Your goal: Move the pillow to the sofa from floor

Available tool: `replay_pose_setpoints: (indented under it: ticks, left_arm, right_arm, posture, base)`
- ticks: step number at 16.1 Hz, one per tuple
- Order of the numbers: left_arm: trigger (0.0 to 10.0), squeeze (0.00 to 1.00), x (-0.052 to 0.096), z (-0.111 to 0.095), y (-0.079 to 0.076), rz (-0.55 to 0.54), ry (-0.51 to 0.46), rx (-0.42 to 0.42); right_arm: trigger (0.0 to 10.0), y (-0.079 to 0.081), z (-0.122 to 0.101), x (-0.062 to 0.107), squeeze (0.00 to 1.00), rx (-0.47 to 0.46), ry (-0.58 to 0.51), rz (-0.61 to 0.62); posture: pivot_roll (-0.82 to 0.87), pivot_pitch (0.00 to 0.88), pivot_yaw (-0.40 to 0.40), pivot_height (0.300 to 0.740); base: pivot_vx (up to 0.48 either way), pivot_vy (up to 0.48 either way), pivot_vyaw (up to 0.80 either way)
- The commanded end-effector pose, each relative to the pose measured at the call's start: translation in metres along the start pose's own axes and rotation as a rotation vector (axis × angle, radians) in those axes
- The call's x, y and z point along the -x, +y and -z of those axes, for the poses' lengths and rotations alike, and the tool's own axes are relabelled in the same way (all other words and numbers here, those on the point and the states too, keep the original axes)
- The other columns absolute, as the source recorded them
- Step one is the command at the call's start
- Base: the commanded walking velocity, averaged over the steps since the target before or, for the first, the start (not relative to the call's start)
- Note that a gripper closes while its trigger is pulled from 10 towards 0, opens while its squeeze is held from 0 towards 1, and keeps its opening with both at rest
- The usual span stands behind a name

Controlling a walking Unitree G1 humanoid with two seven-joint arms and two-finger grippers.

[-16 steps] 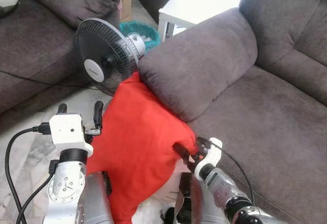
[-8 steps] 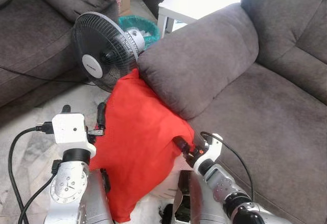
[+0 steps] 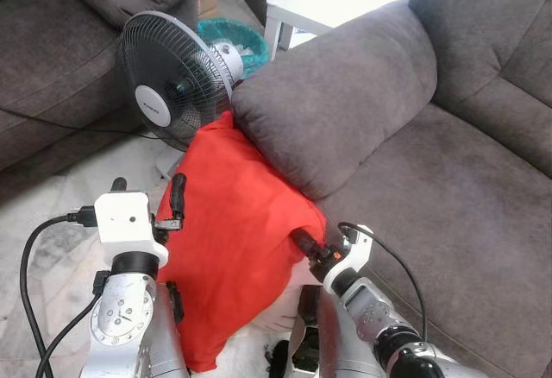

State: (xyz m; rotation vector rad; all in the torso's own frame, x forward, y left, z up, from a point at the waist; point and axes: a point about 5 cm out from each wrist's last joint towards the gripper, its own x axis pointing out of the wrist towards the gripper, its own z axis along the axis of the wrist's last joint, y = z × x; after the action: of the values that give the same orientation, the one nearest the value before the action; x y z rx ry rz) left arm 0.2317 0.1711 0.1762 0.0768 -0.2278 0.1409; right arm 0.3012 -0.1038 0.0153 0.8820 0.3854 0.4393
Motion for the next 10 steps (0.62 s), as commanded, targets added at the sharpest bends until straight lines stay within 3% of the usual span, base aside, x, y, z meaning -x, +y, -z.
replay_pose_setpoints:
  ticks: [1, 10]
  left_arm:
    - [10.0, 0.0, 0.0011, -0.0024, -0.0055, 0.01, -0.001, 0.016]
    - [10.0, 0.0, 0.0015, -0.0014, -0.0063, 0.004, 0.002, 0.026]
  right_arm:
    - [0.0, -0.0005, -0.0031, 0.0007, 0.0, -0.008, -0.023, -0.005]
    - [0.0, -0.0024, -0.0001, 0.003, 0.0, -0.014, -0.029, -0.001]
  posture:
    - [0.35, 0.233, -0.227, 0.537]
    - [0.34, 0.236, -0.236, 0.537]
  base:
    - [0.0, 0.0, 0.0]
    - [0.0, 0.0, 0.0]
